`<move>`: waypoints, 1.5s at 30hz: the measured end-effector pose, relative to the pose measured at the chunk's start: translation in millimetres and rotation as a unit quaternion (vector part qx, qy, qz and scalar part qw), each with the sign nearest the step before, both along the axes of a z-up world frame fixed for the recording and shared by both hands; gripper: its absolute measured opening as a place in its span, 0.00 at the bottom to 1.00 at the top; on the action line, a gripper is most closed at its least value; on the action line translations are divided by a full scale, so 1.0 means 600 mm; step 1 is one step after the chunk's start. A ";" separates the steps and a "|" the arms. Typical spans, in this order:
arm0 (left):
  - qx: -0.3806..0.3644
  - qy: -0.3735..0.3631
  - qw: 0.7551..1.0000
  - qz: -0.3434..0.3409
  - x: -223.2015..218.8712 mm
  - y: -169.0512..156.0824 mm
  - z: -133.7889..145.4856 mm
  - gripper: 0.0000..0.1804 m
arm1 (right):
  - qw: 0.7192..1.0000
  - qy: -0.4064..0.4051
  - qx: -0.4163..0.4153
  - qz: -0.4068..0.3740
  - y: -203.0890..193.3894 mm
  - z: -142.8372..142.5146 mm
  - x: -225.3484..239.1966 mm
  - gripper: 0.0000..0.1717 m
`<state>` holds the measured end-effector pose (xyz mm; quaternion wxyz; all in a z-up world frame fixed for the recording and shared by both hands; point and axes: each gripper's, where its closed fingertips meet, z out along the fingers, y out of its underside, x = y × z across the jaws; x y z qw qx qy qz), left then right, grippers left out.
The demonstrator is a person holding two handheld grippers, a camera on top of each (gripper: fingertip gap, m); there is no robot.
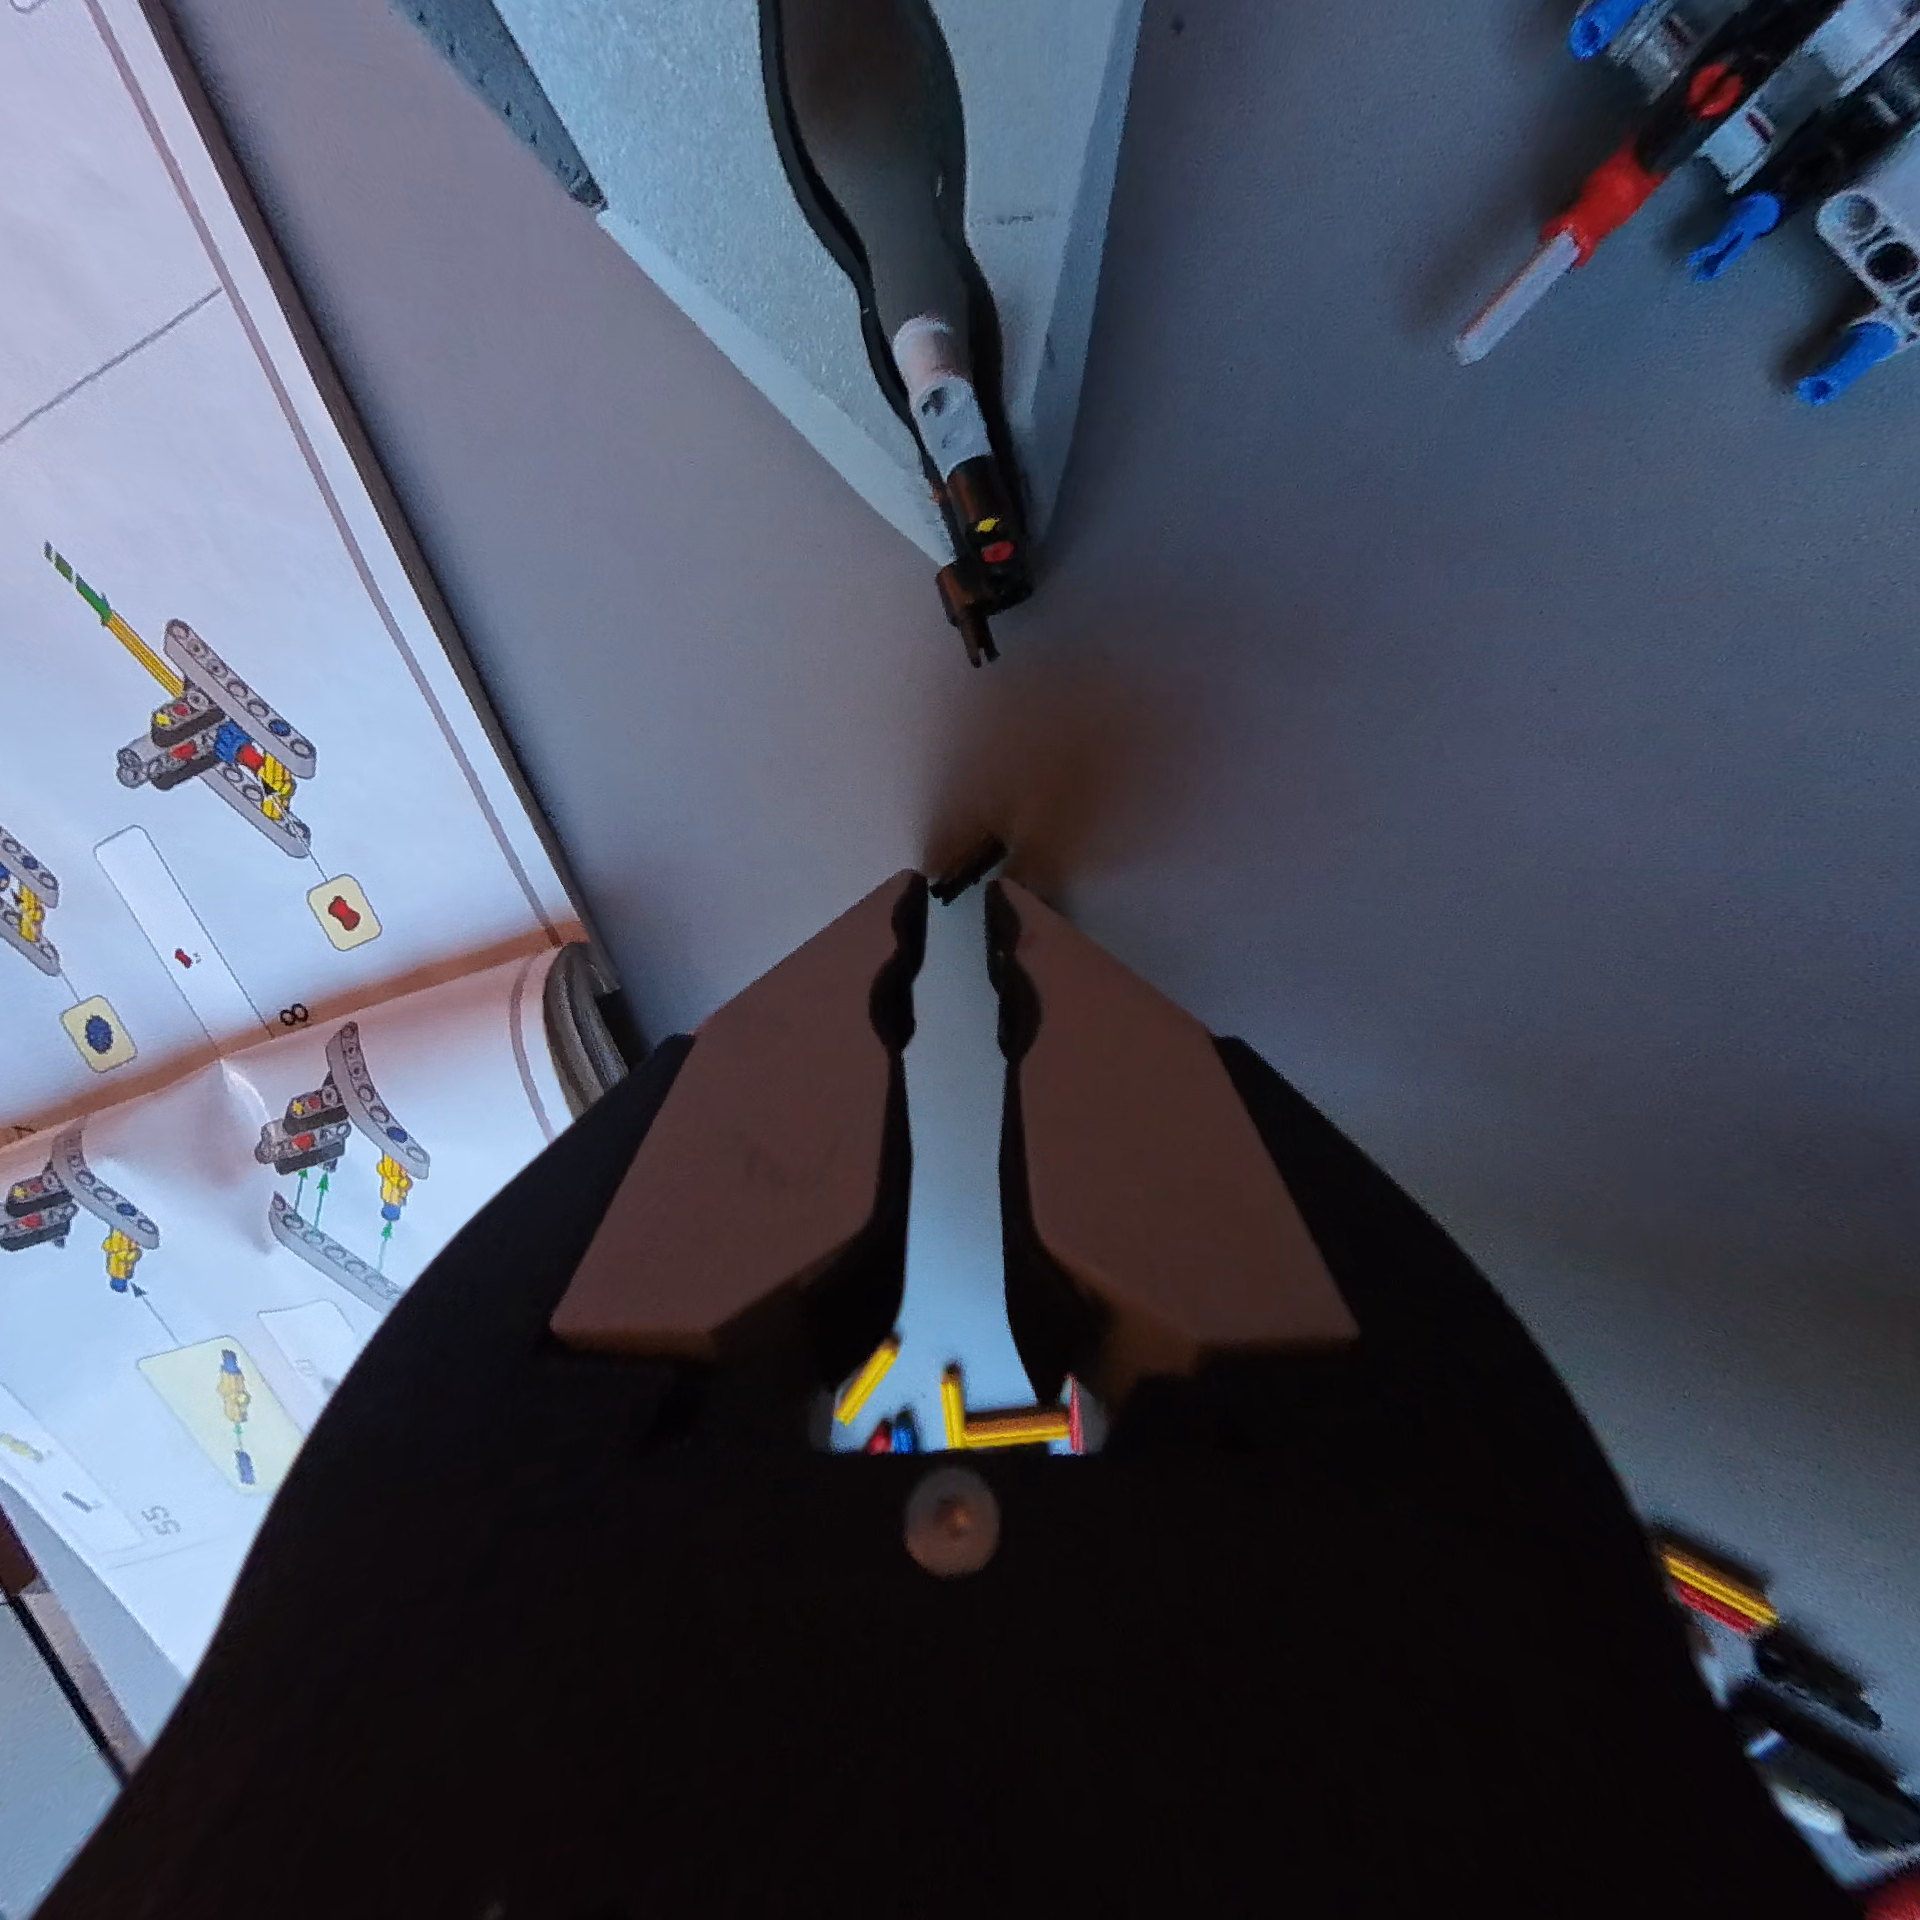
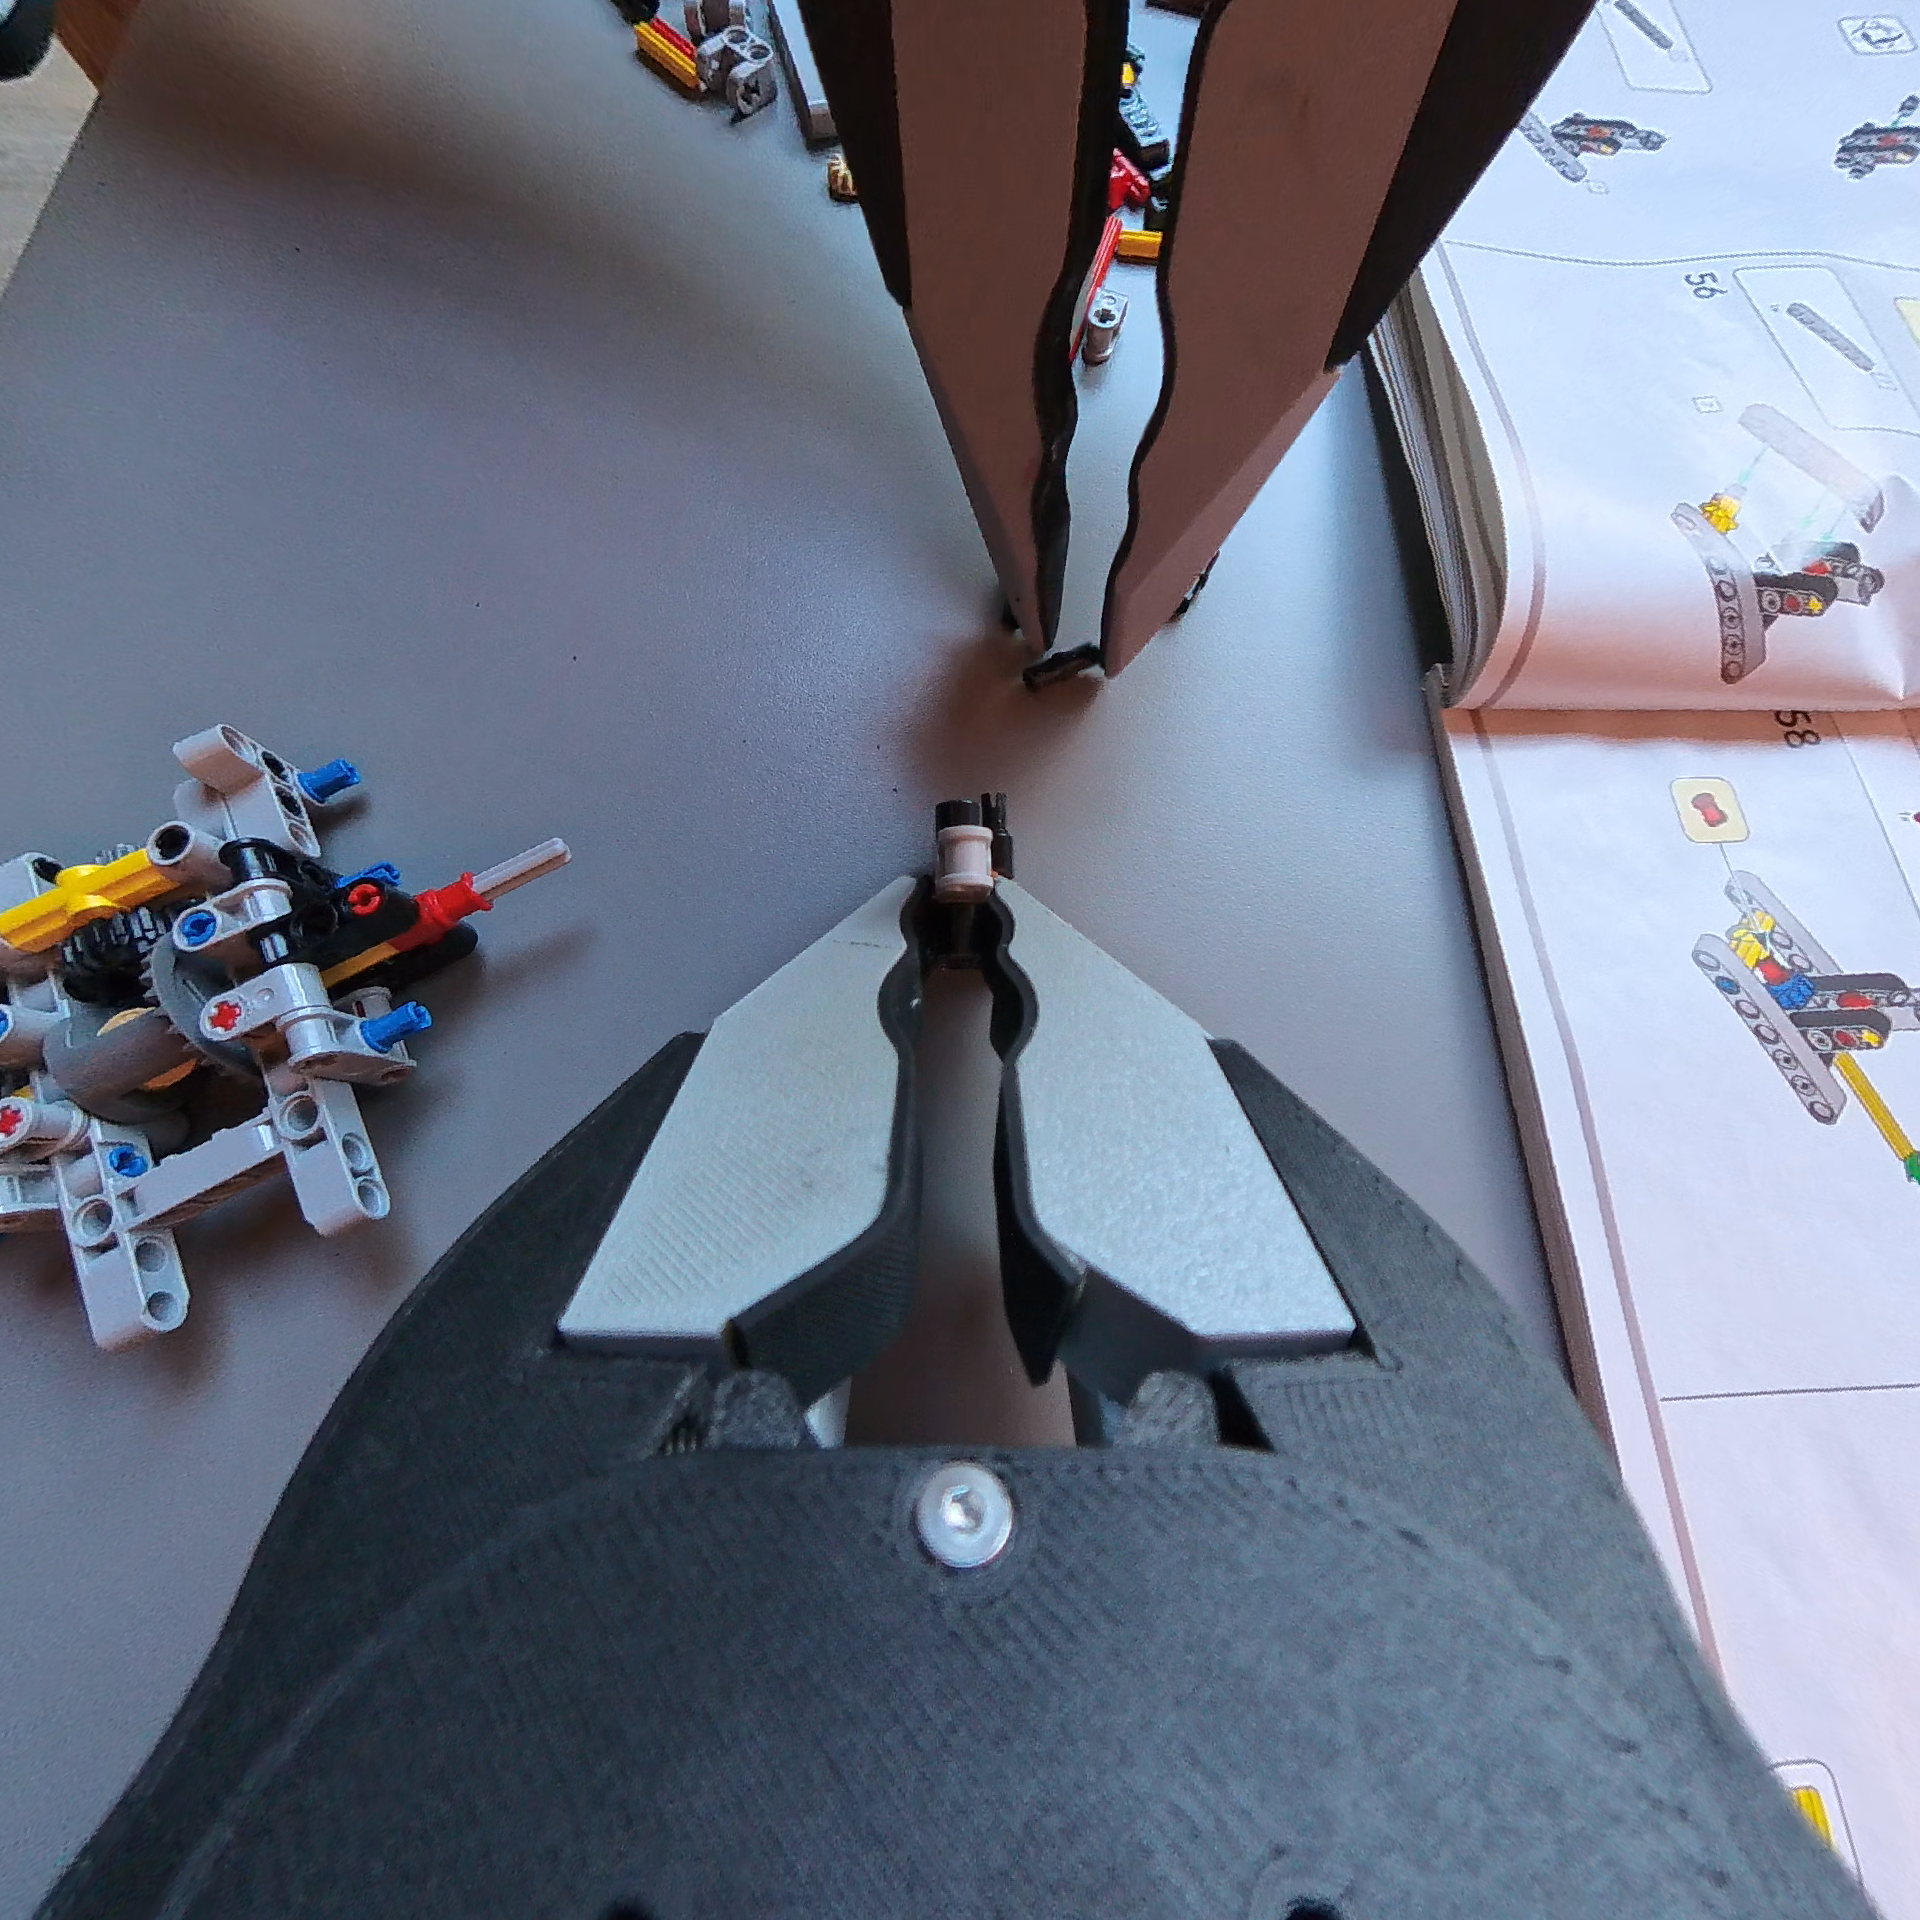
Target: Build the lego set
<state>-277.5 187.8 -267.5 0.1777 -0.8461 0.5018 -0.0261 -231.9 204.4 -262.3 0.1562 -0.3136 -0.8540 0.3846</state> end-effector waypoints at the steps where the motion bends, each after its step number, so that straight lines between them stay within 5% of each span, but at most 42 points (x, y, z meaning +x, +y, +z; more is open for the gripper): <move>1: 0.000 0.002 1.000 -0.006 0.000 0.000 0.000 0.05 | 1.000 0.000 0.000 0.000 0.000 0.000 0.000 0.03; 17: -0.037 0.019 0.999 0.012 -0.012 -0.016 -0.001 0.05 | 1.000 0.000 0.000 0.000 0.000 0.000 0.000 0.03; 45: -0.016 -0.062 0.975 0.215 0.003 0.002 -0.001 0.01 | 1.000 0.002 0.001 0.000 0.000 -0.001 -0.001 0.03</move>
